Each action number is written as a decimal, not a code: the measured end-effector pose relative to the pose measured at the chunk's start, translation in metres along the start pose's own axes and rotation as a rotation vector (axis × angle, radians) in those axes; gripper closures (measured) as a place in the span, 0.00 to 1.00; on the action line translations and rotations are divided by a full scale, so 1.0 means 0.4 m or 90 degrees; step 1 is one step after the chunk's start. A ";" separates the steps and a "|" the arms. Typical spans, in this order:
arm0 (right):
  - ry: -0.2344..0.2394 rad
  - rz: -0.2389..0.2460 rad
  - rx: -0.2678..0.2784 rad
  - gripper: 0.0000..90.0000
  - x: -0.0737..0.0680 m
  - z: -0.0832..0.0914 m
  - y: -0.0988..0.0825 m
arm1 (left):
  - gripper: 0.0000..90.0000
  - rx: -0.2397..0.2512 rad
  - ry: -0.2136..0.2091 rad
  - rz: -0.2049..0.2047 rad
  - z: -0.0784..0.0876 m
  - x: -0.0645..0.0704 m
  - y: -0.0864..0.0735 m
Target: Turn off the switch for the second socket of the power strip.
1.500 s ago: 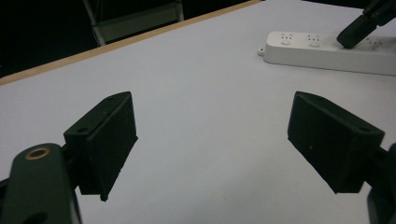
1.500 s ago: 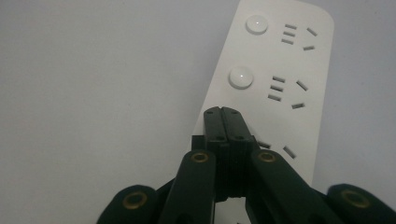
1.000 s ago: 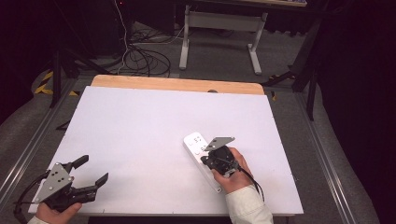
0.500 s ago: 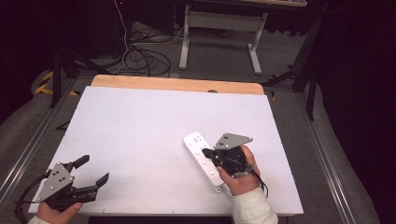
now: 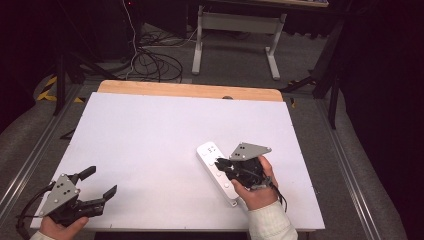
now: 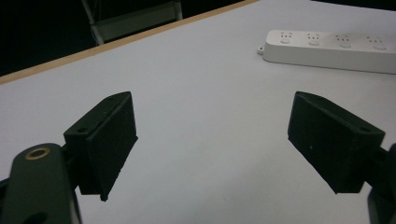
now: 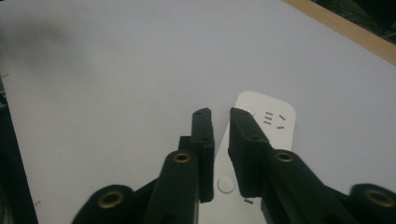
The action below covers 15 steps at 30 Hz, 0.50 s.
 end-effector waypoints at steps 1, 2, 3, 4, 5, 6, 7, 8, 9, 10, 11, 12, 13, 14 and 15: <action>0.000 -0.001 0.001 0.85 -0.001 0.001 0.000 | 0.18 0.000 0.000 0.000 0.000 0.000 0.000; 0.000 0.003 0.003 0.82 -0.003 0.001 0.001 | 0.18 -0.001 0.001 -0.004 0.001 -0.002 0.000; -0.002 0.005 0.005 0.79 -0.004 0.001 0.002 | 0.18 0.000 0.001 -0.002 0.001 -0.002 0.000; 0.000 0.005 0.006 0.76 -0.006 0.001 0.003 | 0.18 0.000 0.001 -0.001 0.001 -0.001 0.000; 0.000 0.009 0.008 0.73 -0.007 0.002 0.004 | 0.18 0.000 0.000 0.002 0.001 0.000 0.000; -0.007 0.012 0.011 0.71 -0.010 0.003 0.004 | 0.18 0.000 0.001 0.000 0.001 0.000 0.000; -0.010 0.016 0.013 0.69 -0.012 0.005 0.005 | 0.18 0.000 0.000 0.000 0.001 0.000 0.000; -0.010 0.017 0.015 0.68 -0.012 0.006 0.005 | 0.18 0.000 0.000 0.000 0.001 0.000 0.000; -0.009 0.016 0.017 0.67 -0.013 0.007 0.006 | 0.18 0.000 0.001 0.001 0.001 0.000 0.000; -0.010 0.018 0.017 0.65 -0.013 0.008 0.006 | 0.18 0.000 0.000 0.001 0.000 0.001 0.000; -0.010 0.018 0.017 0.65 -0.013 0.008 0.006 | 0.18 0.000 0.001 0.002 0.000 0.000 0.000; -0.010 0.018 0.018 0.64 -0.013 0.008 0.006 | 0.18 -0.001 0.002 0.000 0.000 -0.001 0.000; -0.010 0.020 0.018 0.63 -0.014 0.008 0.007 | 0.18 -0.001 0.002 0.000 0.001 -0.001 0.000; -0.010 0.022 0.018 0.61 -0.014 0.008 0.007 | 0.18 -0.001 0.002 0.000 0.001 -0.001 0.000; -0.011 0.026 0.017 0.57 -0.014 0.009 0.008 | 0.18 -0.001 0.001 0.000 0.001 -0.001 0.000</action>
Point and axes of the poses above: each handheld gripper's, and its own axes: z roughly backward along the jaws, y roughly out of its top, x roughly to its right, the point moved 1 cm from there along -z, roughly forward along the jaws, and after that the axes turned 9 degrees about -z, right-handed, at the moved point
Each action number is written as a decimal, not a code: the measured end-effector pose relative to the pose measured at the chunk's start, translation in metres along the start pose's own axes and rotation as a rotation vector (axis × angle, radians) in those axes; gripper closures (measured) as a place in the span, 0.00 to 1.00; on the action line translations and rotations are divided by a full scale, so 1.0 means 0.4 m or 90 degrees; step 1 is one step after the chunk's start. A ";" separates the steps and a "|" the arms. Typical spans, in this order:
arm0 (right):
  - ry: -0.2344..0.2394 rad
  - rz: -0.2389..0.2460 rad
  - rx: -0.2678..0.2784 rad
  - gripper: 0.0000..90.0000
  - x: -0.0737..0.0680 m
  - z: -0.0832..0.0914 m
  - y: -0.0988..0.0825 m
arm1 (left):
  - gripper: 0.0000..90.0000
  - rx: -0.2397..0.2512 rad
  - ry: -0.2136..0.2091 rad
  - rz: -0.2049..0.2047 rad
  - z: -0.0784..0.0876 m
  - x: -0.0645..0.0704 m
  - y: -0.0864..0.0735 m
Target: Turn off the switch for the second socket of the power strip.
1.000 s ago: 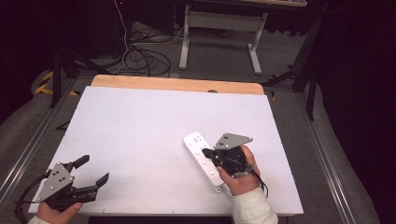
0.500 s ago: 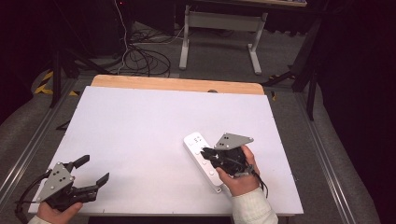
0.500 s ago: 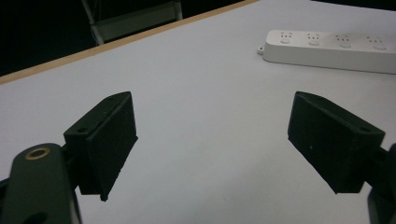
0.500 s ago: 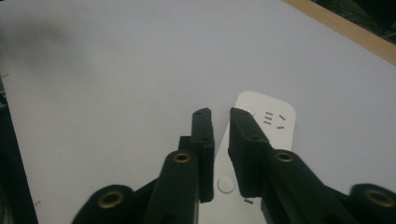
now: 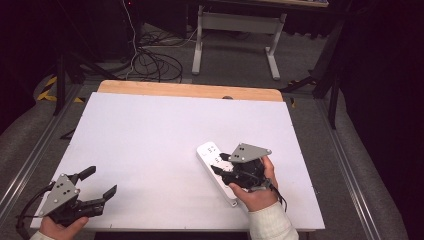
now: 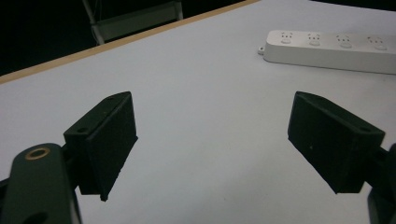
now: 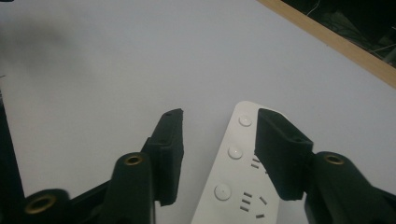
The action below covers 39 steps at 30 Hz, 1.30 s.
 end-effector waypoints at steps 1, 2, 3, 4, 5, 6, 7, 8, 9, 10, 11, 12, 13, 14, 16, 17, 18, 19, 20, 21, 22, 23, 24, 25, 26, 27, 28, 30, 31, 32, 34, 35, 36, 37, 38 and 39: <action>-0.001 0.003 0.000 0.54 0.000 0.000 0.001 | 0.18 0.001 0.000 0.003 0.000 0.001 0.000; -0.002 0.006 -0.003 0.50 0.001 0.000 0.002 | 0.18 0.000 0.000 0.001 0.000 0.000 0.000; -0.005 0.010 -0.011 0.47 0.002 0.001 0.003 | 0.18 0.000 0.000 0.000 0.000 0.000 0.000; -0.007 0.012 -0.015 0.44 0.002 0.003 0.003 | 0.18 0.001 0.000 -0.002 0.001 -0.001 0.000; -0.008 0.015 -0.015 0.41 0.003 0.006 0.003 | 0.18 0.000 0.001 -0.002 0.001 -0.001 0.000; -0.010 0.015 -0.015 0.39 0.004 0.011 0.003 | 0.18 0.001 0.001 -0.002 0.001 -0.001 0.000; -0.008 0.014 -0.013 0.37 0.006 0.018 0.003 | 0.18 0.001 0.001 -0.001 0.001 -0.001 0.000; -0.008 0.013 -0.009 0.36 0.008 0.023 0.003 | 0.18 0.001 0.001 -0.001 0.001 -0.001 0.000; -0.006 0.011 -0.004 0.36 0.010 0.030 0.003 | 0.18 0.001 0.001 -0.002 0.001 -0.001 0.000; -0.006 0.009 0.002 0.34 0.012 0.037 0.002 | 0.18 0.001 0.001 0.001 0.001 0.000 0.000; -0.005 0.004 0.007 0.33 0.014 0.043 0.002 | 0.18 0.000 0.001 -0.001 0.001 0.000 0.000; -0.002 0.002 0.011 0.31 0.016 0.050 0.001 | 0.18 0.000 0.000 -0.001 0.001 0.000 0.000; 0.001 -0.004 0.015 0.31 0.018 0.055 -0.001 | 0.18 0.001 0.001 -0.004 0.002 0.000 0.001; 0.004 -0.007 0.019 0.30 0.022 0.062 -0.005 | 0.18 0.001 0.001 -0.004 0.002 -0.001 0.001; 0.008 -0.008 0.030 0.32 0.029 0.075 -0.013 | 0.18 0.001 0.001 -0.003 0.002 -0.001 0.000; 0.013 -0.014 0.039 0.33 0.035 0.084 -0.020 | 0.18 0.000 0.001 -0.003 0.002 -0.001 0.000; 0.018 -0.018 0.046 0.33 0.040 0.090 -0.025 | 0.18 0.000 0.001 -0.001 0.001 0.000 0.000; 0.023 -0.024 0.054 0.33 0.046 0.098 -0.031 | 0.18 0.001 0.001 0.000 0.001 0.001 0.000; 0.027 -0.033 0.061 0.32 0.053 0.105 -0.037 | 0.18 0.000 0.001 -0.001 0.001 0.001 0.000; 0.029 -0.040 0.069 0.31 0.060 0.113 -0.044 | 0.18 0.000 0.001 -0.001 0.001 0.001 0.001; 0.030 -0.043 0.074 0.30 0.065 0.118 -0.050 | 0.18 0.000 0.001 -0.001 0.001 0.001 0.001; 0.030 -0.049 0.075 0.29 0.069 0.122 -0.055 | 0.18 0.000 0.001 -0.001 0.001 0.001 0.001; 0.030 -0.053 0.078 0.28 0.075 0.126 -0.061 | 0.18 0.000 0.001 -0.003 0.001 0.000 0.001; 0.033 -0.059 0.081 0.26 0.082 0.129 -0.070 | 0.18 0.000 0.001 -0.001 0.001 0.001 0.001; 0.034 -0.064 0.082 0.26 0.085 0.131 -0.075 | 0.18 -0.001 0.001 -0.001 0.001 0.001 0.001; 0.032 -0.069 0.083 0.25 0.091 0.133 -0.084 | 0.18 -0.001 0.001 0.000 0.001 0.002 0.001; 0.029 -0.072 0.084 0.23 0.096 0.134 -0.092 | 0.18 -0.001 0.001 -0.001 0.001 0.002 0.001; 0.024 -0.072 0.081 0.21 0.101 0.132 -0.109 | 0.18 -0.001 0.002 -0.001 0.001 0.002 0.001; 0.021 -0.073 0.081 0.20 0.104 0.132 -0.117 | 0.18 -0.001 0.002 -0.001 0.001 0.002 0.001; 0.023 -0.077 0.083 0.20 0.106 0.131 -0.123 | 0.18 -0.001 0.002 0.000 0.001 0.001 0.001; 0.021 -0.085 0.086 0.19 0.114 0.131 -0.140 | 0.18 -0.001 0.002 -0.002 0.001 0.000 0.001; 0.020 -0.087 0.087 0.19 0.116 0.131 -0.146 | 0.18 0.000 0.002 -0.001 0.001 0.001 0.001; 0.020 -0.090 0.091 0.19 0.119 0.132 -0.153 | 0.18 -0.001 0.001 0.000 0.001 0.001 0.001; 0.018 -0.091 0.094 0.19 0.121 0.133 -0.161 | 0.18 0.000 0.002 0.000 0.001 0.002 0.001; 0.018 -0.094 0.097 0.19 0.124 0.134 -0.167 | 0.18 -0.001 0.001 0.000 0.001 0.002 0.001; 0.018 -0.095 0.099 0.19 0.127 0.135 -0.175 | 0.18 -0.001 0.001 0.000 0.001 0.002 0.001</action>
Point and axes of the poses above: each handheld gripper's, and its own axes: z roughly backward along the jaws, y roughly out of its top, x roughly to its right, the point moved 1 cm from there along -z, roughly forward along the jaws, and after that the axes turned 9 degrees about -z, right-handed, at the moved point
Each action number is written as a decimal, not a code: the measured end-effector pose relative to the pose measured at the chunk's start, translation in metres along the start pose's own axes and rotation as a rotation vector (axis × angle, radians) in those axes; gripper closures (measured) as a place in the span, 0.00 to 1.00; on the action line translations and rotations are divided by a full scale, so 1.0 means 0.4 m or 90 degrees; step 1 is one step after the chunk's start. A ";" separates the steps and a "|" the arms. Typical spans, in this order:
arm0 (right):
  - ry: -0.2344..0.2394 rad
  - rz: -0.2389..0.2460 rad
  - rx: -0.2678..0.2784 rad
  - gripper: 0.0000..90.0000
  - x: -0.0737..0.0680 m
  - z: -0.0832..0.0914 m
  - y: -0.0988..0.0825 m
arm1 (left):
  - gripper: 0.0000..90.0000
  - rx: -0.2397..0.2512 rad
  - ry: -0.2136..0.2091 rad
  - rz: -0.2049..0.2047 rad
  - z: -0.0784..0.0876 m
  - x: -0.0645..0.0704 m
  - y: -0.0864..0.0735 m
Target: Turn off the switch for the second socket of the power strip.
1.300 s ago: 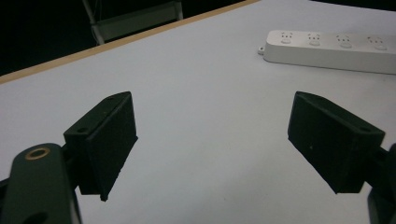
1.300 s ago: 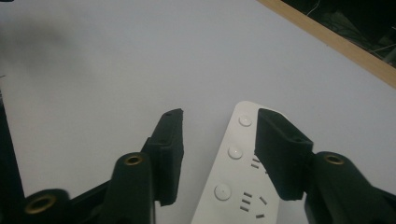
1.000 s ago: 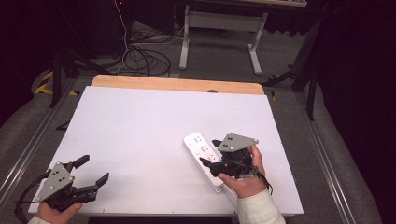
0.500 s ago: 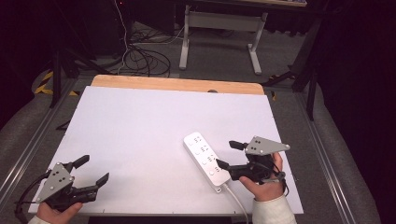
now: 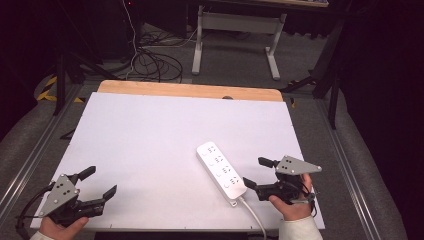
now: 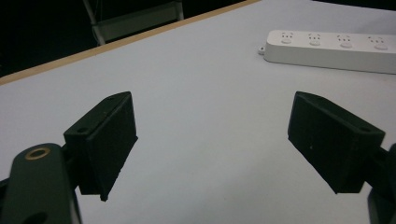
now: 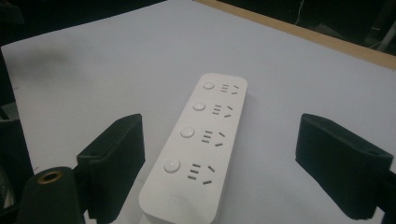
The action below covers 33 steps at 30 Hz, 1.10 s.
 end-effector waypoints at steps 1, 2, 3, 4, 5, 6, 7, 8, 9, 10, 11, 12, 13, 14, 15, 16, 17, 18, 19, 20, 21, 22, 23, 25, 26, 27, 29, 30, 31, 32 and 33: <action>0.000 0.000 0.000 0.19 0.004 0.001 -0.007 | 0.18 0.000 0.000 0.000 0.000 0.000 0.000; 0.000 -0.002 0.001 0.18 0.008 0.002 -0.014 | 0.18 0.000 0.000 0.000 0.000 0.000 0.000; -0.001 -0.001 -0.002 0.17 0.012 0.003 -0.022 | 0.18 0.000 -0.001 0.000 0.000 0.000 0.000; -0.003 0.003 -0.005 0.17 0.016 0.004 -0.030 | 0.18 0.001 0.000 0.001 0.000 0.001 0.000; -0.006 0.003 -0.003 0.17 0.019 0.005 -0.037 | 0.18 0.000 0.000 -0.001 0.000 0.001 0.000; -0.008 0.002 -0.001 0.16 0.021 0.006 -0.043 | 0.18 -0.001 0.000 -0.001 0.000 0.001 0.000; -0.008 -0.001 0.000 0.15 0.025 0.007 -0.050 | 0.18 0.000 0.000 -0.001 -0.001 0.001 0.000; -0.006 -0.005 0.001 0.14 0.031 0.008 -0.059 | 0.18 -0.001 0.001 -0.001 -0.001 0.001 0.000; -0.008 -0.008 -0.001 0.14 0.035 0.009 -0.066 | 0.18 0.000 0.002 -0.002 -0.001 0.001 0.000; -0.010 -0.010 0.000 0.14 0.038 0.009 -0.072 | 0.18 0.000 0.002 -0.001 -0.001 0.001 0.000; -0.013 -0.013 0.000 0.14 0.041 0.008 -0.080 | 0.18 -0.001 0.002 0.000 -0.001 0.001 0.000; -0.018 -0.016 -0.002 0.14 0.046 0.008 -0.089 | 0.18 -0.001 0.002 0.001 -0.001 0.000 -0.001; -0.023 -0.017 -0.004 0.15 0.049 0.008 -0.094 | 0.18 0.000 0.003 0.001 0.000 0.000 -0.001; -0.038 -0.015 -0.010 0.16 0.051 0.006 -0.103 | 0.18 0.000 0.003 -0.001 0.000 -0.001 -0.001; -0.046 -0.013 -0.012 0.16 0.053 0.005 -0.108 | 0.18 0.000 0.004 -0.002 0.000 -0.002 -0.001; -0.051 -0.015 -0.013 0.17 0.055 0.005 -0.114 | 0.17 -0.002 0.005 -0.005 0.001 -0.003 -0.001; -0.050 -0.020 -0.012 0.17 0.057 0.005 -0.119 | 0.17 -0.001 0.004 -0.001 0.000 -0.002 -0.002; -0.048 -0.019 -0.011 0.17 0.059 0.005 -0.124 | 0.17 0.000 0.004 -0.001 0.000 -0.003 -0.002; -0.051 -0.020 -0.009 0.18 0.060 0.006 -0.131 | 0.17 -0.001 0.004 -0.001 0.000 -0.003 -0.002; -0.051 -0.020 -0.009 0.19 0.061 0.006 -0.137 | 0.17 -0.002 0.003 0.001 -0.001 -0.002 -0.003; -0.054 -0.021 -0.011 0.19 0.065 0.004 -0.147 | 0.17 -0.004 0.002 0.001 -0.001 -0.002 -0.003; -0.054 -0.023 -0.014 0.19 0.068 0.003 -0.155 | 0.17 -0.005 0.001 0.001 -0.001 -0.002 -0.003; -0.054 -0.030 -0.023 0.19 0.073 0.002 -0.166 | 0.17 -0.006 0.001 -0.004 -0.002 -0.003 -0.003; -0.053 -0.038 -0.024 0.19 0.080 0.005 -0.180 | 0.16 -0.011 -0.002 -0.004 -0.004 -0.003 -0.004; -0.051 -0.041 -0.023 0.19 0.082 0.007 -0.185 | 0.16 -0.012 -0.005 0.001 -0.007 -0.003 -0.006; -0.052 -0.048 -0.024 0.19 0.086 0.010 -0.193 | 0.16 -0.014 -0.007 0.003 -0.009 -0.004 -0.006; -0.059 -0.053 -0.033 0.18 0.091 0.012 -0.203 | 0.15 -0.017 -0.010 0.007 -0.011 -0.005 -0.007; -0.065 -0.054 -0.038 0.18 0.094 0.014 -0.204 | 0.15 -0.019 -0.012 0.010 -0.011 -0.005 -0.008; -0.068 -0.056 -0.035 0.18 0.097 0.015 -0.204 | 0.15 -0.022 -0.010 0.010 -0.011 -0.006 -0.008; -0.068 -0.057 -0.030 0.18 0.097 0.016 -0.201 | 0.15 -0.024 -0.009 0.013 -0.010 -0.007 -0.009; -0.067 -0.056 -0.026 0.18 0.097 0.017 -0.198 | 0.15 -0.023 -0.010 0.023 -0.009 -0.006 -0.010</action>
Point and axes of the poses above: each handheld gripper's, and its own axes: z roughly backward along the jaws, y roughly out of its top, x roughly to its right, the point moved 1 cm from there along -z, roughly forward along the jaws, and after that the axes turned 9 degrees about -z, right-handed, at the moved point
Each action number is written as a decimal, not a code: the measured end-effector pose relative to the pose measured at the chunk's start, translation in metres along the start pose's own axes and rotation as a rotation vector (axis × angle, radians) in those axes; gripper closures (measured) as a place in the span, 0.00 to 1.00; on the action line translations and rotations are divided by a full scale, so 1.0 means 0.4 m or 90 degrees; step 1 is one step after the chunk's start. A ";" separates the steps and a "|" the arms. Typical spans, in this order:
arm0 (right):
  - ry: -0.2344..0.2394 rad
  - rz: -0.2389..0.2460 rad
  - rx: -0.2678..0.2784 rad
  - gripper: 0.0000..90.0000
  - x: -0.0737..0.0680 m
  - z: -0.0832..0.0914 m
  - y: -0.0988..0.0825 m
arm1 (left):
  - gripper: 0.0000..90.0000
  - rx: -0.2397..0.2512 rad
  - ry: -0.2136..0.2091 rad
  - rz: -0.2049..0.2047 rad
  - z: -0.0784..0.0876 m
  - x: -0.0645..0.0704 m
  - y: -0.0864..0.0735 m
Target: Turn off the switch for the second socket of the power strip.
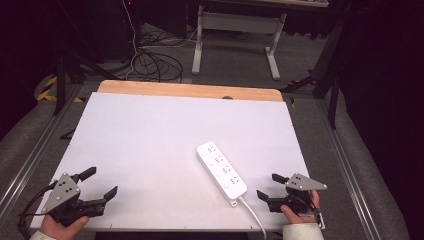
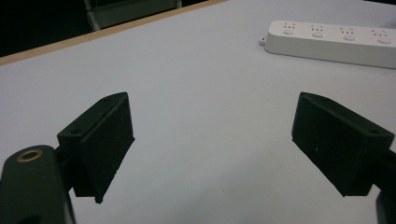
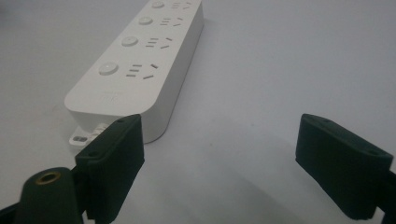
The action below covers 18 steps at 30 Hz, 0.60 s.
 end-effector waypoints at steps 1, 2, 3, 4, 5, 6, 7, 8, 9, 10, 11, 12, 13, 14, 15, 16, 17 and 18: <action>-0.003 0.006 0.002 0.18 -0.002 0.001 0.004 | 0.15 0.000 -0.003 0.007 0.000 0.000 -0.002; -0.006 0.011 0.001 0.18 -0.006 0.001 0.007 | 0.15 -0.004 -0.004 0.006 0.000 0.000 -0.003; -0.005 0.017 0.002 0.18 -0.010 0.001 0.010 | 0.15 -0.002 -0.003 0.007 -0.002 0.002 -0.003; -0.005 0.022 0.003 0.18 -0.018 0.002 0.013 | 0.15 -0.003 -0.001 -0.001 -0.002 0.002 -0.002; -0.004 0.028 0.003 0.18 -0.024 0.003 0.017 | 0.15 -0.004 -0.001 -0.006 -0.002 0.002 -0.002; -0.004 0.030 0.005 0.18 -0.029 0.004 0.019 | 0.15 -0.003 -0.002 -0.009 -0.003 0.003 -0.001; -0.006 0.041 0.006 0.18 -0.033 0.005 0.023 | 0.15 -0.002 0.002 -0.016 -0.003 0.005 0.000; -0.002 0.046 0.010 0.18 -0.038 0.005 0.027 | 0.15 0.000 0.003 -0.019 -0.004 0.007 0.001; -0.003 0.048 0.011 0.18 -0.040 0.005 0.030 | 0.15 0.001 0.004 -0.027 -0.004 0.006 0.002; -0.003 0.046 0.013 0.18 -0.041 0.004 0.033 | 0.15 0.001 0.002 -0.028 -0.004 0.007 0.003; -0.003 0.046 0.014 0.18 -0.042 0.004 0.035 | 0.15 0.003 -0.001 -0.026 -0.004 0.008 0.003; -0.002 0.047 0.017 0.18 -0.042 0.003 0.037 | 0.15 0.004 0.002 -0.031 -0.003 0.008 0.004; -0.001 0.046 0.018 0.18 -0.044 0.003 0.039 | 0.15 0.005 0.001 -0.028 -0.004 0.009 0.004; 0.000 0.047 0.020 0.18 -0.044 0.003 0.039 | 0.15 0.003 0.001 -0.032 -0.003 0.008 0.004; -0.001 0.047 0.019 0.18 -0.044 0.003 0.039 | 0.15 0.005 0.001 -0.028 -0.004 0.008 0.003; -0.002 0.046 0.018 0.18 -0.043 0.004 0.038 | 0.15 0.005 0.002 -0.030 -0.003 0.007 0.003; 0.000 0.043 0.018 0.18 -0.043 0.004 0.037 | 0.15 0.006 0.003 -0.031 -0.003 0.006 0.003; 0.000 0.043 0.019 0.18 -0.041 0.004 0.036 | 0.15 0.005 0.004 -0.031 -0.003 0.005 0.003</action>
Point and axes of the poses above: each handheld gripper's, and its own axes: z roughly backward along the jaws, y roughly out of its top, x roughly to its right, the point moved 1 cm from there along -z, roughly forward along the jaws, and after that the axes turned 9 degrees about -z, right-handed, at the moved point
